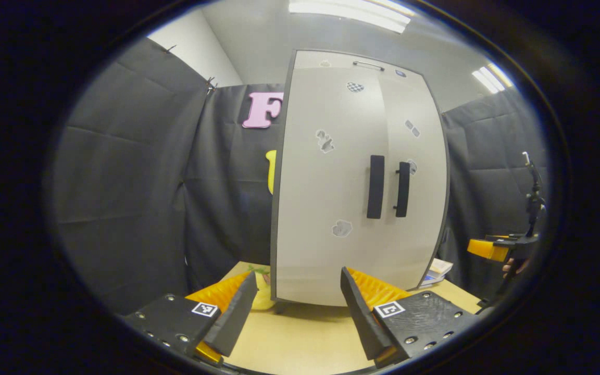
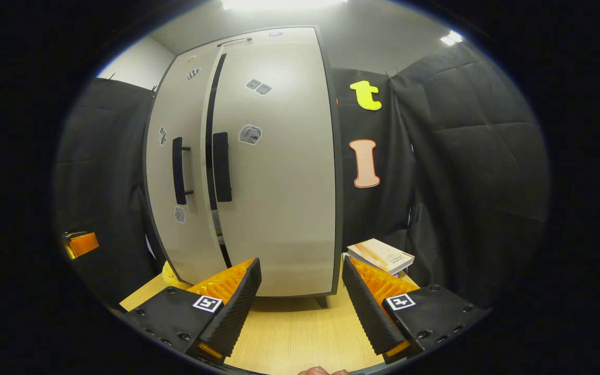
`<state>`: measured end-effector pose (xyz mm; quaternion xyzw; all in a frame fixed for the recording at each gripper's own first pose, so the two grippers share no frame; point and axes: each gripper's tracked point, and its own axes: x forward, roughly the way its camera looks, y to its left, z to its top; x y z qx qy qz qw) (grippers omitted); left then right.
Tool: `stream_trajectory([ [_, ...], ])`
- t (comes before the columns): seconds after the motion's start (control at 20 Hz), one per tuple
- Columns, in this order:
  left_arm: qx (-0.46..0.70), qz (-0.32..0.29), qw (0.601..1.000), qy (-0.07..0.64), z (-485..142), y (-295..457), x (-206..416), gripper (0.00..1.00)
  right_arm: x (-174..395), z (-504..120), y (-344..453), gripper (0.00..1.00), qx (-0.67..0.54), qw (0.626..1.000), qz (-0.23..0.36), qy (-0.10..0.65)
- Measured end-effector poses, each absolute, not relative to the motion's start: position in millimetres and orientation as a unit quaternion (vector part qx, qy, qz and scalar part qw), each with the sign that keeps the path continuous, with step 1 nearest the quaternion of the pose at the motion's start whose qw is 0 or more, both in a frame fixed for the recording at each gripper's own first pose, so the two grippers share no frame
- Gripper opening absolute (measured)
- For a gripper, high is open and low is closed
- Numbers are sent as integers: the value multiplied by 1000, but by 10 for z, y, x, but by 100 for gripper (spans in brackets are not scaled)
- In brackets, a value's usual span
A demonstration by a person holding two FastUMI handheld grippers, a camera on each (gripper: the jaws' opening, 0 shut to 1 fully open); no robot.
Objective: Grab one shoe with the right hand and put it into the shoe cabinet, grab the other shoe with the left hand and put it into the shoe cabinet; then close the right door with the right hand and the left door with the left hand.
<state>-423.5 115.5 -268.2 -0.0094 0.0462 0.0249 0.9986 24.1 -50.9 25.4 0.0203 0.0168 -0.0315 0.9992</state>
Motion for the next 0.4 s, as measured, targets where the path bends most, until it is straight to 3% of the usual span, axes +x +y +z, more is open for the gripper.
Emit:
stream_trajectory([
  [0.3,-30,71,996,35,-2518,756,-4256,92,324,241,-935,98,19,999,17,28],
  [0.4,-24,86,996,27,-2461,619,-4241,87,346,268,-1040,98,16,999,42,27],
])
